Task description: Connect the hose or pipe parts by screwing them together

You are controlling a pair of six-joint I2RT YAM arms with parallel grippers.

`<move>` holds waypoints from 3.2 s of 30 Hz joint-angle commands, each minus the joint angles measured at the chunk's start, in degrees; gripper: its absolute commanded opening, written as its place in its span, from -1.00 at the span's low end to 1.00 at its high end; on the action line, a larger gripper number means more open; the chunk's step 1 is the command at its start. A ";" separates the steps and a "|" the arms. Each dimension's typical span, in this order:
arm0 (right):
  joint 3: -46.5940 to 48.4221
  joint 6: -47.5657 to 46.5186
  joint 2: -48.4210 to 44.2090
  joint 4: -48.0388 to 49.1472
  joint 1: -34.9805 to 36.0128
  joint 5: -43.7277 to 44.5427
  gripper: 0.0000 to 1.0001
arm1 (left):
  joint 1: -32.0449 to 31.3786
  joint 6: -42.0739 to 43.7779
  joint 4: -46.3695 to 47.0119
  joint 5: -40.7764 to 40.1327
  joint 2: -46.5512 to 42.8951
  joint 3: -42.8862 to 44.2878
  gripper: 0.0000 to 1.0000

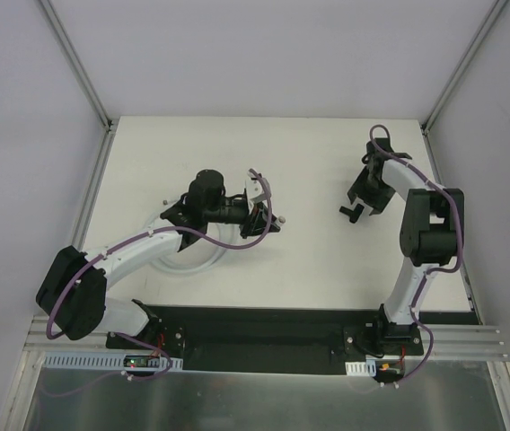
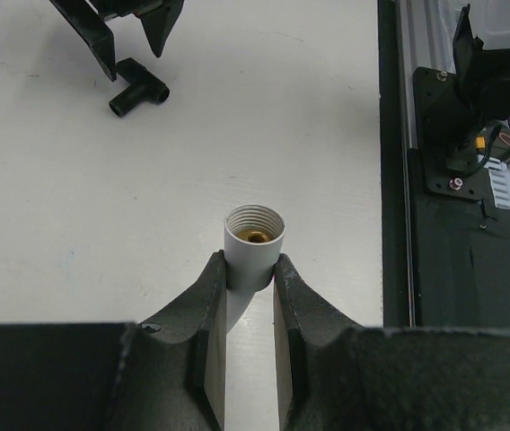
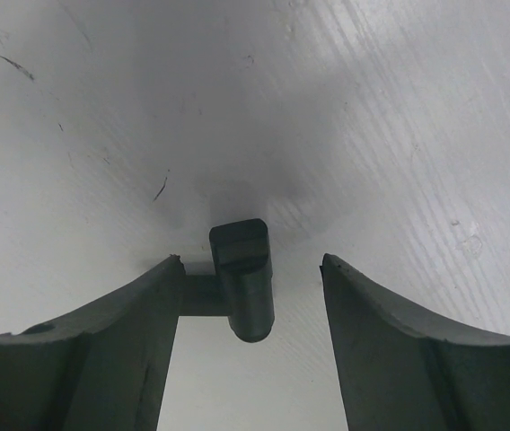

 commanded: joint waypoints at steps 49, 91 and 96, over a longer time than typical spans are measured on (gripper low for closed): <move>-49.79 -74.06 -59.30 91.51 24.39 -46.52 -0.99 | -1.23 -10.09 -3.56 15.46 5.58 10.03 -1.00; -59.64 -89.70 -72.66 81.05 34.76 -45.47 -0.99 | 1.32 -25.47 14.72 30.75 14.02 11.26 -1.00; -60.25 -91.73 -72.84 80.17 36.08 -43.45 -0.99 | 2.20 -33.97 24.62 31.10 14.81 10.12 -1.00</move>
